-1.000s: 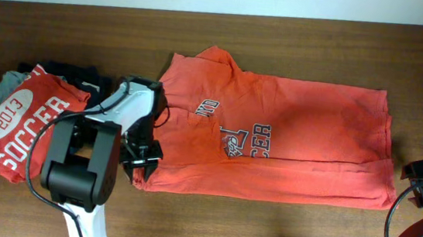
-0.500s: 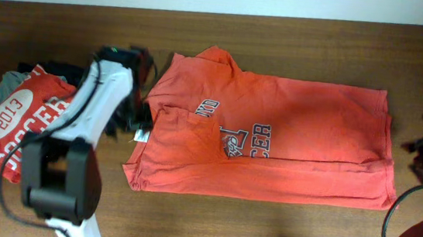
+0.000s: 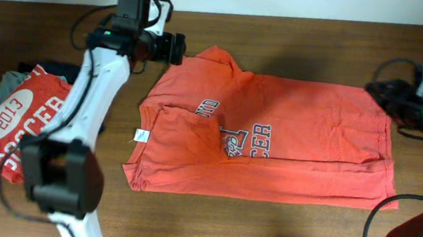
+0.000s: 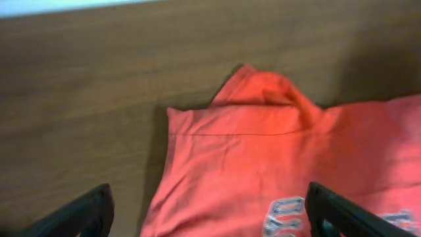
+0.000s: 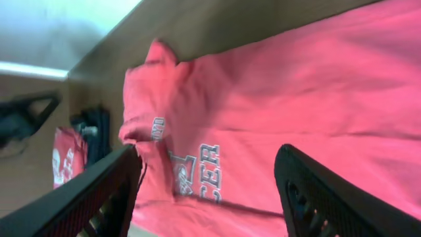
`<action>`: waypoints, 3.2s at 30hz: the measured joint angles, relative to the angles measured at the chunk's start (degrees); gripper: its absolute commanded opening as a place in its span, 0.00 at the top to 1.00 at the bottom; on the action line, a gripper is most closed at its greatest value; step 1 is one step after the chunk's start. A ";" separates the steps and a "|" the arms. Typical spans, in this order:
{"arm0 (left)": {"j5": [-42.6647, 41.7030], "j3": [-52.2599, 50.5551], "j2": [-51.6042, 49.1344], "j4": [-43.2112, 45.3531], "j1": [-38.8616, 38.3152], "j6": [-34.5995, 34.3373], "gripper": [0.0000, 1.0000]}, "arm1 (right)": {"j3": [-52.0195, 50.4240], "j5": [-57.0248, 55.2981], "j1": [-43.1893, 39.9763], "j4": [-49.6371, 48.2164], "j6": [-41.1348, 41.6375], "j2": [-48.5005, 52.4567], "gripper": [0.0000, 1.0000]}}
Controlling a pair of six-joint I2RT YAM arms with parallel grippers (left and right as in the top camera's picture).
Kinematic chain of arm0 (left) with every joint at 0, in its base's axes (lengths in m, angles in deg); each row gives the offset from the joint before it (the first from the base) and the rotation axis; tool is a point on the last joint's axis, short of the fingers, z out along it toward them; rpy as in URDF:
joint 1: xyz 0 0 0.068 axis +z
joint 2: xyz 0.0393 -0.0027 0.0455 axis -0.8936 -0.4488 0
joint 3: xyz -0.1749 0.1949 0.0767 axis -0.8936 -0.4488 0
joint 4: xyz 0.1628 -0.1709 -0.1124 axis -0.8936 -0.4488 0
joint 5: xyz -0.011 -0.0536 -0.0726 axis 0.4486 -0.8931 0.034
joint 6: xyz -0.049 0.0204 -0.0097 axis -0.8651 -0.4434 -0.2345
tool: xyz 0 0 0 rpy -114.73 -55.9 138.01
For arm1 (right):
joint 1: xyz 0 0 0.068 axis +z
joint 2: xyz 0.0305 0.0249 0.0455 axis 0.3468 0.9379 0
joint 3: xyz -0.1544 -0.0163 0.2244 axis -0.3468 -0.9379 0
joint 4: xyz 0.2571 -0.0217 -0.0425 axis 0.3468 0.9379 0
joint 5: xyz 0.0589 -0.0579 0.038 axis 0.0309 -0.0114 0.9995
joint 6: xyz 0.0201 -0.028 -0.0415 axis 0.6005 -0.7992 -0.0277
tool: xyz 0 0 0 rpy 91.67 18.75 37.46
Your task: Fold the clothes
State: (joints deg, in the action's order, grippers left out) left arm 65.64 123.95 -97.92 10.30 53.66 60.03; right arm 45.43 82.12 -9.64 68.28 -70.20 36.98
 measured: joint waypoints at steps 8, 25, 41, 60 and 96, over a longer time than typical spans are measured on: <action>-1.05 -0.35 -14.84 15.80 0.24 4.31 0.11 | 0.00 -1.60 2.40 4.24 -0.83 0.00 0.34; -3.82 -0.35 -20.85 23.93 0.28 5.73 0.43 | 0.00 -8.33 2.38 10.36 -1.03 0.00 0.34; -14.08 8.37 -22.62 14.34 0.37 3.82 1.00 | 0.00 -9.25 2.38 13.31 -2.25 0.00 0.40; -11.93 24.63 -22.53 -32.54 -2.86 9.64 1.00 | 0.00 -9.46 2.38 12.24 -4.02 0.00 0.40; -0.28 24.65 -27.04 -10.29 -8.59 13.77 0.39 | 0.00 -9.49 2.38 10.95 -4.07 0.00 0.39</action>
State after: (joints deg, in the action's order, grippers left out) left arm 65.36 148.60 -124.96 0.01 45.07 73.80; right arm 45.43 72.63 -7.26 79.23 -74.26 36.98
